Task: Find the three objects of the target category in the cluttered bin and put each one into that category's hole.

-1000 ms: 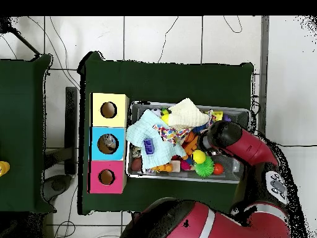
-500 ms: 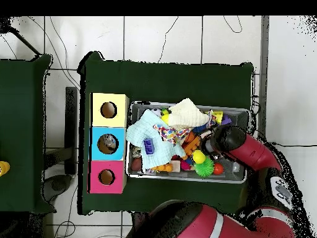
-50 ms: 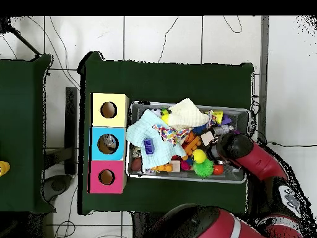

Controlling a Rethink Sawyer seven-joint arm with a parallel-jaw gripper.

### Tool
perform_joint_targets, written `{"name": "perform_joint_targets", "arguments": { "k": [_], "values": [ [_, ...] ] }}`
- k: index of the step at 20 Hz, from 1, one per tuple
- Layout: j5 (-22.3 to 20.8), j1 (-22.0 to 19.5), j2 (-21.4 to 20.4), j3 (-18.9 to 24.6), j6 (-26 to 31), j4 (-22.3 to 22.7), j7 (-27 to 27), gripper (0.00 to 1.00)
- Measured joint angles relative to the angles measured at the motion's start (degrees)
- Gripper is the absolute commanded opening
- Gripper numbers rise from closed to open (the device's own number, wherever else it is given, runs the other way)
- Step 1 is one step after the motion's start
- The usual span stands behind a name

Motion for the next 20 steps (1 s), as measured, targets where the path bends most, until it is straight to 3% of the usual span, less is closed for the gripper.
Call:
{"name": "perform_joint_targets", "arguments": {
  "k": [4,11,18,19,20],
  "values": [
    [0.0,-1.0,0.5,1.0,-3.0,1.2,0.0,0.00],
    [0.0,-0.8,0.0,1.6,-2.3,1.4,0.0,0.00],
    [-0.1,0.2,-3.5,1.6,6.5,1.4,0.0,0.00],
    [-0.1,0.5,-4.9,1.6,10.1,1.3,0.0,1.00],
    [-0.1,0.6,-5.0,1.6,10.3,1.3,0.0,1.00]
  ]
}}
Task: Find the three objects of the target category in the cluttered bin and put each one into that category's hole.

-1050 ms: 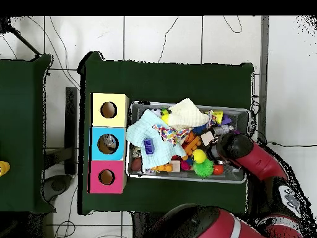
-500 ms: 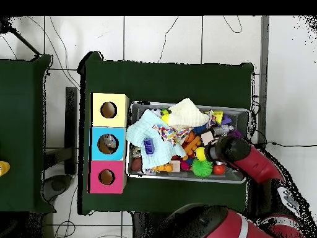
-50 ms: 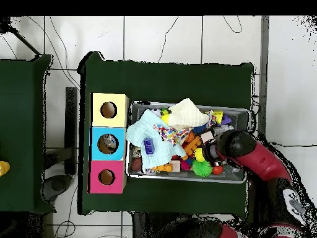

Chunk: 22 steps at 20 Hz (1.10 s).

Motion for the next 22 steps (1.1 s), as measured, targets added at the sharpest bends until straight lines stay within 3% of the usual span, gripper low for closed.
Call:
{"name": "perform_joint_targets", "arguments": {
  "k": [10,22],
  "values": [
    [-0.1,0.1,-1.6,0.0,2.0,-0.5,0.0,1.00],
    [-4.0,0.2,-0.8,0.0,2.0,-1.0,0.0,1.00]
  ]
}}
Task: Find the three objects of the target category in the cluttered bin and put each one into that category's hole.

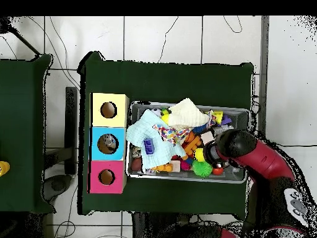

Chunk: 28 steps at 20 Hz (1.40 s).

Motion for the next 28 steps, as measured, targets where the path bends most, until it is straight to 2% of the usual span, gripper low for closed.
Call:
{"name": "perform_joint_targets", "arguments": {
  "k": [6,13,28],
  "values": [
    [-0.6,-0.2,1.0,0.0,-0.4,-0.4,0.0,1.00],
    [-2.5,-2.2,2.6,0.0,-0.5,-2.4,0.0,1.00],
    [-4.4,-4.0,2.9,0.1,-0.5,-4.1,0.0,1.00]
  ]
}}
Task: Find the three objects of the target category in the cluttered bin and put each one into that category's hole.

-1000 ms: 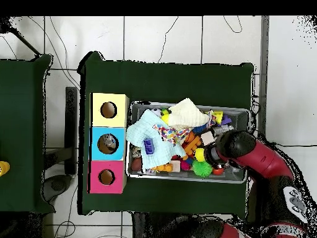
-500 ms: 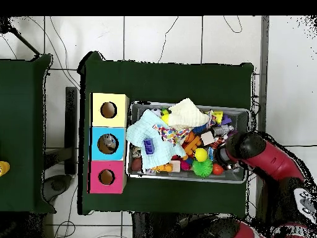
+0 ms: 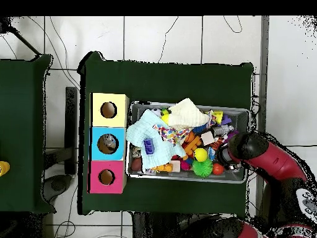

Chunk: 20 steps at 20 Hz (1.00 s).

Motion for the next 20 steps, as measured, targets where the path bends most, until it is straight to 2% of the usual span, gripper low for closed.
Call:
{"name": "perform_joint_targets", "arguments": {
  "k": [13,20],
  "values": [
    [0.0,0.0,4.2,0.3,-5.7,-0.4,0.0,1.00],
    [0.0,0.0,4.7,0.3,-5.9,-0.7,0.0,1.00]
  ]
}}
